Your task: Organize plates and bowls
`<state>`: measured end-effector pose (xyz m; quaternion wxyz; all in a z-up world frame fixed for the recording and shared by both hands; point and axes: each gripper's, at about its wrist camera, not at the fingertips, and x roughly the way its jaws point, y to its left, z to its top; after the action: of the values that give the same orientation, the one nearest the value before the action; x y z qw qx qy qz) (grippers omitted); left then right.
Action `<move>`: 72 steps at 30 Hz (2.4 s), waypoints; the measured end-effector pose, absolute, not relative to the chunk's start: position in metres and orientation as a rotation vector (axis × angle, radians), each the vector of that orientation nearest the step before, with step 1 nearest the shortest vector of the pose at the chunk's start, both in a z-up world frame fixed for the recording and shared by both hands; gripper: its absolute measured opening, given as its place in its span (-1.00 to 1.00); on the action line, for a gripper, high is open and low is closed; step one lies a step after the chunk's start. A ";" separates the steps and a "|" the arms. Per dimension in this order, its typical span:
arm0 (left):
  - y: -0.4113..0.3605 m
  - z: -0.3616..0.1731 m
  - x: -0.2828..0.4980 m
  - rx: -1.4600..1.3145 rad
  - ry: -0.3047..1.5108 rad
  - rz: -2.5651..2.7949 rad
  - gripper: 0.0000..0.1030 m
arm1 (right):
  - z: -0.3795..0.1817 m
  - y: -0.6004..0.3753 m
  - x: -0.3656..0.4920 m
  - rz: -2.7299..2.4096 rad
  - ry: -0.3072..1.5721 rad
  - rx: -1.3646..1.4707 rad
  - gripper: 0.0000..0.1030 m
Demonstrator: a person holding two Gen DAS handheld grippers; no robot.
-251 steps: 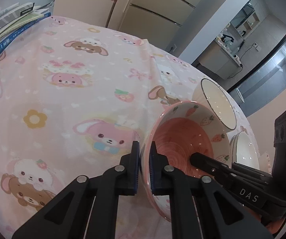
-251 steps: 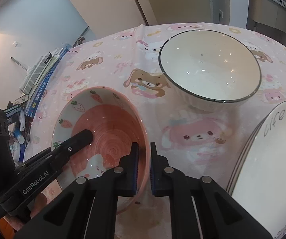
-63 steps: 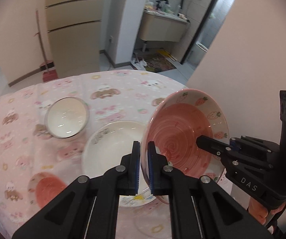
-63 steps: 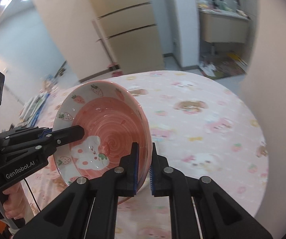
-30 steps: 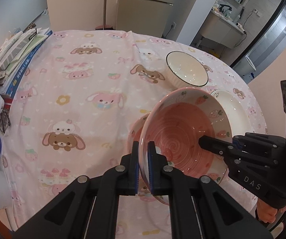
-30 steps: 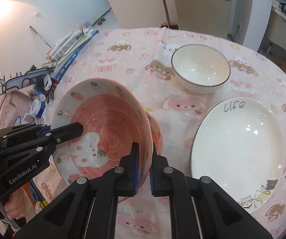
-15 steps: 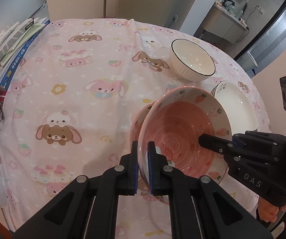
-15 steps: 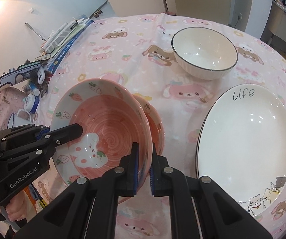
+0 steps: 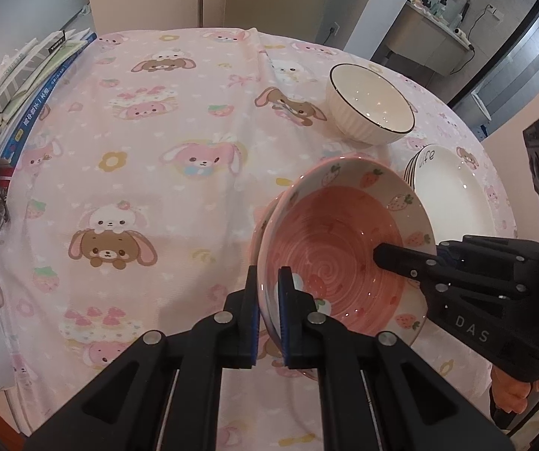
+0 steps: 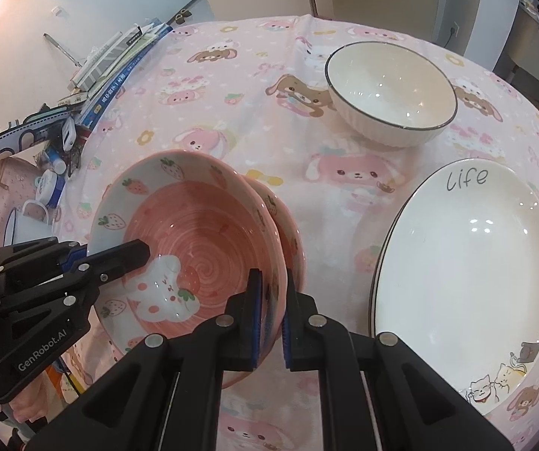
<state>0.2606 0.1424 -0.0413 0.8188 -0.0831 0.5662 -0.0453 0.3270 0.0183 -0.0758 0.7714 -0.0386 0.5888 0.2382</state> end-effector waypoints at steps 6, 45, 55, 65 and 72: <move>0.147 -0.043 0.258 -0.200 1.218 -0.087 -0.90 | -0.077 0.023 0.329 0.534 1.274 -0.111 -0.81; 0.146 -0.029 0.251 -0.191 1.136 -0.122 0.12 | -0.070 0.023 0.336 0.525 1.350 -0.174 -0.65; 0.169 -0.039 0.244 -0.266 1.101 -0.088 0.33 | -0.067 0.027 0.332 0.522 1.362 -0.221 -0.59; 0.166 -0.045 0.243 -0.275 1.108 -0.106 0.33 | -0.060 0.010 0.335 0.497 1.365 -0.259 -0.47; 0.166 -0.013 0.249 -0.230 1.047 -0.079 0.33 | -0.033 -0.021 0.351 0.496 1.307 -0.174 -0.46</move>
<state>0.2487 0.1661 -0.0130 0.8591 -0.1095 0.4985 -0.0375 0.3506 -0.0209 -0.0331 0.7621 -0.0799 0.6007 0.2281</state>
